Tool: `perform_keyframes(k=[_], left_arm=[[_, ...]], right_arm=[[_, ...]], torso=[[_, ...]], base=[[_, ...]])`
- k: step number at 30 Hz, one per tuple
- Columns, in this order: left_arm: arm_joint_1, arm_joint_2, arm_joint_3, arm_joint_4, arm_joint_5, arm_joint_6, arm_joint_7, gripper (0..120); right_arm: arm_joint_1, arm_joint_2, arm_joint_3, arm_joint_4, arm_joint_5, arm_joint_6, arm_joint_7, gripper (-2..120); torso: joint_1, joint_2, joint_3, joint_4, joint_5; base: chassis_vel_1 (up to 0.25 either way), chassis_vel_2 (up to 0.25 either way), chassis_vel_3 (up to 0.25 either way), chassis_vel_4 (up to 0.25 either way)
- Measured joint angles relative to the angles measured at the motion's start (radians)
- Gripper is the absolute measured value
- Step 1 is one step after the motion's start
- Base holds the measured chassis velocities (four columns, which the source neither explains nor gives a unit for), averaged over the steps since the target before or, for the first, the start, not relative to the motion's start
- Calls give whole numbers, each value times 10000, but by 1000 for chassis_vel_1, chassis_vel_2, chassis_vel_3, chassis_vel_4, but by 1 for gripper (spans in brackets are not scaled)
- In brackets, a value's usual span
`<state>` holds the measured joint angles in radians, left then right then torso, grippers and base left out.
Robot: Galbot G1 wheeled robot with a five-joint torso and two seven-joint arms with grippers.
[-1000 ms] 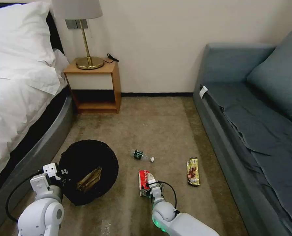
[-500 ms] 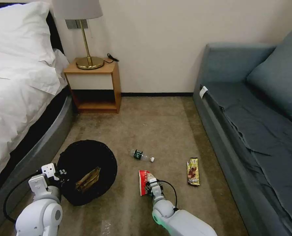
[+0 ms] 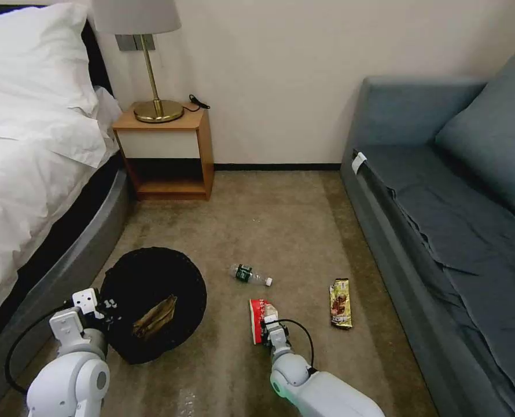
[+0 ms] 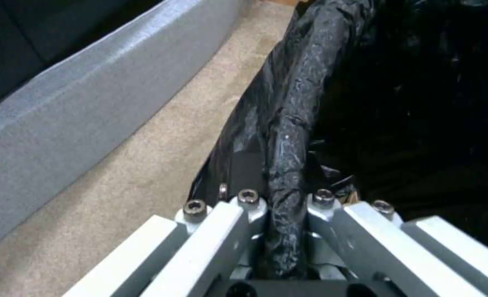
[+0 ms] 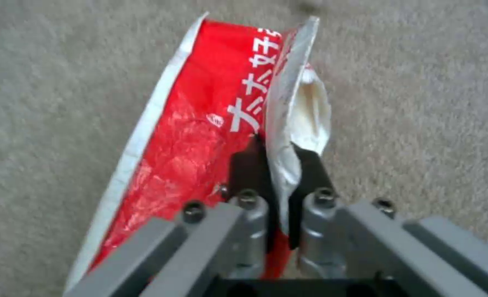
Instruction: Pick up the trash bin, then pick up the garbage on the floor and place it into the trash bin.
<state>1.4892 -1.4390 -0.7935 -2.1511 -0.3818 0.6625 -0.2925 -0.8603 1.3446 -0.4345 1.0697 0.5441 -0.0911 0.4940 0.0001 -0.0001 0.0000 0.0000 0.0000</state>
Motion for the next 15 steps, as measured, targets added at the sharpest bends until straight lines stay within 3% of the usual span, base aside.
perform_keyframes(k=[6,9,15], left_arm=[[5,-11,0,-6,-16,-11,2,2],[2,-29,32,-6,-18,-22,2,2],[-4,-46,72,27,-16,-22,3,2]], right_arm=[[-187,-366,187,1242,248,-198,115,0],[-321,-898,579,3250,561,-508,312,0],[44,-1229,963,5486,1138,-901,624,0]], torso=[[-1,0,0,0,0],[-1,0,0,0,0],[-1,0,-1,-1,0]], base=[[0,0,0,0],[0,0,0,0],[0,0,0,0]])
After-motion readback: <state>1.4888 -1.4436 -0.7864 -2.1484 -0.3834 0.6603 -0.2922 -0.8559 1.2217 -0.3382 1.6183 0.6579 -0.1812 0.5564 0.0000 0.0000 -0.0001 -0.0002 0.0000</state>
